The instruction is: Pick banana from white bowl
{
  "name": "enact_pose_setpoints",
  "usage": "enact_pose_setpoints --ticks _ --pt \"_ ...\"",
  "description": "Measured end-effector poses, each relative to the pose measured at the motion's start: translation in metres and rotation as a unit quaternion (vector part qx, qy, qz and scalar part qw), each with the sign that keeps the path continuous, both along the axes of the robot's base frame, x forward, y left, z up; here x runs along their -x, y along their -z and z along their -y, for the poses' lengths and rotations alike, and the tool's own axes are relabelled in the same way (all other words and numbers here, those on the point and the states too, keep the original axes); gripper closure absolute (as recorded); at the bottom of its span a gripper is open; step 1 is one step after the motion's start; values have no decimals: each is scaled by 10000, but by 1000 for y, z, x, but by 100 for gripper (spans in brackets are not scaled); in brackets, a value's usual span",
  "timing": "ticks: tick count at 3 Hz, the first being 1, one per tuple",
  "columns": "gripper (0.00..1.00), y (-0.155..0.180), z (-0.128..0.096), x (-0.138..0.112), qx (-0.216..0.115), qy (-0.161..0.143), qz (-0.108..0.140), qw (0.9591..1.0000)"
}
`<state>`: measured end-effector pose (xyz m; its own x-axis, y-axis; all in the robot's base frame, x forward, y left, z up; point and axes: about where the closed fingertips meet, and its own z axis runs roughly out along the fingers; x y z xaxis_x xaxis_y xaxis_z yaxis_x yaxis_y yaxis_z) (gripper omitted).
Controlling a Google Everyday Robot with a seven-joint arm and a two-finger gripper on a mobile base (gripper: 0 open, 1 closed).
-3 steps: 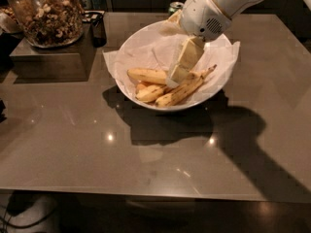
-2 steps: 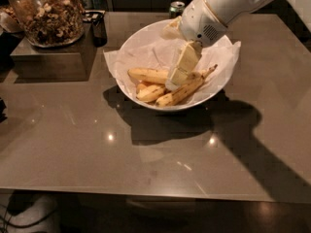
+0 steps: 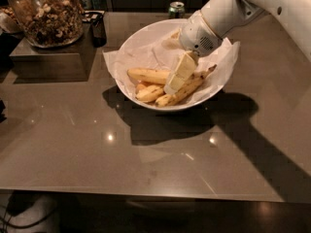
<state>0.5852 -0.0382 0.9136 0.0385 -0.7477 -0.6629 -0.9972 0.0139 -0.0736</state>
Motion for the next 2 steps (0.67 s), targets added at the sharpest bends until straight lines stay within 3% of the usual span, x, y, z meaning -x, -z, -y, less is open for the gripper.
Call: enact_pose_setpoints --ticks 1,2 --pt "14 13 5 -3 2 132 -92 9999" --pt "30 24 12 -2 25 281 -184 9994"
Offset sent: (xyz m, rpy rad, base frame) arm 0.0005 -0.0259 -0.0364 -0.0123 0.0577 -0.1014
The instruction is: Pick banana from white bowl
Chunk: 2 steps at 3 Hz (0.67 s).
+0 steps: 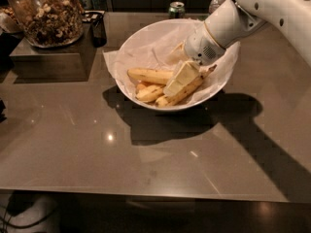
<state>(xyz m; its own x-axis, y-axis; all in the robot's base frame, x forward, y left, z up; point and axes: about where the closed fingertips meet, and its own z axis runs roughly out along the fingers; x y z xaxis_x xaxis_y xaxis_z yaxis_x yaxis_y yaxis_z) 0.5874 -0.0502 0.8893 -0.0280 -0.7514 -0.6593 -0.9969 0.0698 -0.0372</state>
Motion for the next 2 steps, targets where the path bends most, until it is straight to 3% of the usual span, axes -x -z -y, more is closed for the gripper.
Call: enact_pose_setpoints --ticks 2 --pt "76 6 6 1 26 148 -14 9999"
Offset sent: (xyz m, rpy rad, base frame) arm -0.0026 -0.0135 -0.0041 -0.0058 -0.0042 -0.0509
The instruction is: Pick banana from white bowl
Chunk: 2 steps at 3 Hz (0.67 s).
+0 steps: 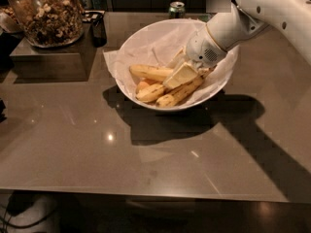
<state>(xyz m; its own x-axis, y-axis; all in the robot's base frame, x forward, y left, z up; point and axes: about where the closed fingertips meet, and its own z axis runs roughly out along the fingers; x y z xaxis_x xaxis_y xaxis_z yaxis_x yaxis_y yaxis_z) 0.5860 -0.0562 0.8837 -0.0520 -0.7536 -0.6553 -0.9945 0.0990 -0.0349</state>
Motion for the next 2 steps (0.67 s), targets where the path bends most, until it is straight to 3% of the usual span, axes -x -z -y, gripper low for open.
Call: enact_pose_setpoints --ticks 1,2 --pt "97 -8 1 3 -82 -16 51 10000" --pt "100 -40 3 13 -430 -207 339 9983"
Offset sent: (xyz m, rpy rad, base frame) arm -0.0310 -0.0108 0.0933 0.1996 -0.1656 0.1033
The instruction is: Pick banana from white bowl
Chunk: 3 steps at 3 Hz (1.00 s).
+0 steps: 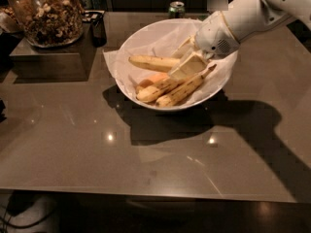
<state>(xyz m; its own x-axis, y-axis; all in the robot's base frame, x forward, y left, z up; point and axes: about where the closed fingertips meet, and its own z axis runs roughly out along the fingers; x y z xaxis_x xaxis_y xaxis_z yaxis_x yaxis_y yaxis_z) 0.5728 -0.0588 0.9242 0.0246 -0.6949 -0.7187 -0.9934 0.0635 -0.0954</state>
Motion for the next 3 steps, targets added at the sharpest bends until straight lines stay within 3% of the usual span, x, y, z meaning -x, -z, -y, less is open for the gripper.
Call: enact_pose_setpoints --ticks 1,2,3 --pt "100 -46 8 22 -425 -269 445 9977" --pt "100 -79 23 55 -702 -405 691 9943" --pt "100 -101 40 92 -934 -318 915 9909"
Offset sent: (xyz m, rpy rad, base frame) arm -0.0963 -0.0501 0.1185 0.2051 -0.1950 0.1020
